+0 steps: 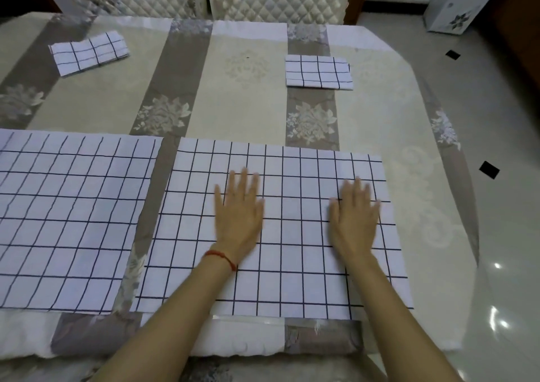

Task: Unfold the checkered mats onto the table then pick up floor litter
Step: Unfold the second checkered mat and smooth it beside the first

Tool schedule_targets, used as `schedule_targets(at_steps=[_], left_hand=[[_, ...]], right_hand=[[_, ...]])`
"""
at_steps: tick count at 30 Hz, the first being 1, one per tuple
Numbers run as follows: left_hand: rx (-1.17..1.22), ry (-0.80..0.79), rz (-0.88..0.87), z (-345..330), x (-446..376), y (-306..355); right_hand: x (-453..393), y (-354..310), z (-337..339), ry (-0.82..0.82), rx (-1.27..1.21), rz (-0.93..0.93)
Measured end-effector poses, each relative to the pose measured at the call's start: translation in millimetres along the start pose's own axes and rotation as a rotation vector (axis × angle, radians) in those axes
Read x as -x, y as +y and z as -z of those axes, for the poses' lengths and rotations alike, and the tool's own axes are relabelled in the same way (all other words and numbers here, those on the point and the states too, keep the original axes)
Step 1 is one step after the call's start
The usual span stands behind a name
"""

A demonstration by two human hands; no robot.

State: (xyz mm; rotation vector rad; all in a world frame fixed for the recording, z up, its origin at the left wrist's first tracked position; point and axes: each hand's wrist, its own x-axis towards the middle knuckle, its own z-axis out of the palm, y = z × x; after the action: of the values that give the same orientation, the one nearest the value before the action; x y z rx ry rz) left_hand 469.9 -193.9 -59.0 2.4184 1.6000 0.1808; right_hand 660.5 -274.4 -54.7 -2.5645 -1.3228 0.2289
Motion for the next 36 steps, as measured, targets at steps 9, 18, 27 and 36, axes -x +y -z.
schedule_targets(at_steps=[9,18,27,36], left_hand=[[-0.035,-0.115,-0.065,-15,34,-16],[0.089,-0.161,-0.023,18,31,-25],[0.313,-0.292,-0.49,53,66,103],[0.409,-0.465,-0.705,49,179,250]], right_hand=[[37,9,-9,-0.105,-0.005,0.077],[49,36,42,-0.097,-0.107,-0.074],[154,91,113,0.176,-0.229,-0.267],[325,215,143,0.341,-0.41,-0.661]])
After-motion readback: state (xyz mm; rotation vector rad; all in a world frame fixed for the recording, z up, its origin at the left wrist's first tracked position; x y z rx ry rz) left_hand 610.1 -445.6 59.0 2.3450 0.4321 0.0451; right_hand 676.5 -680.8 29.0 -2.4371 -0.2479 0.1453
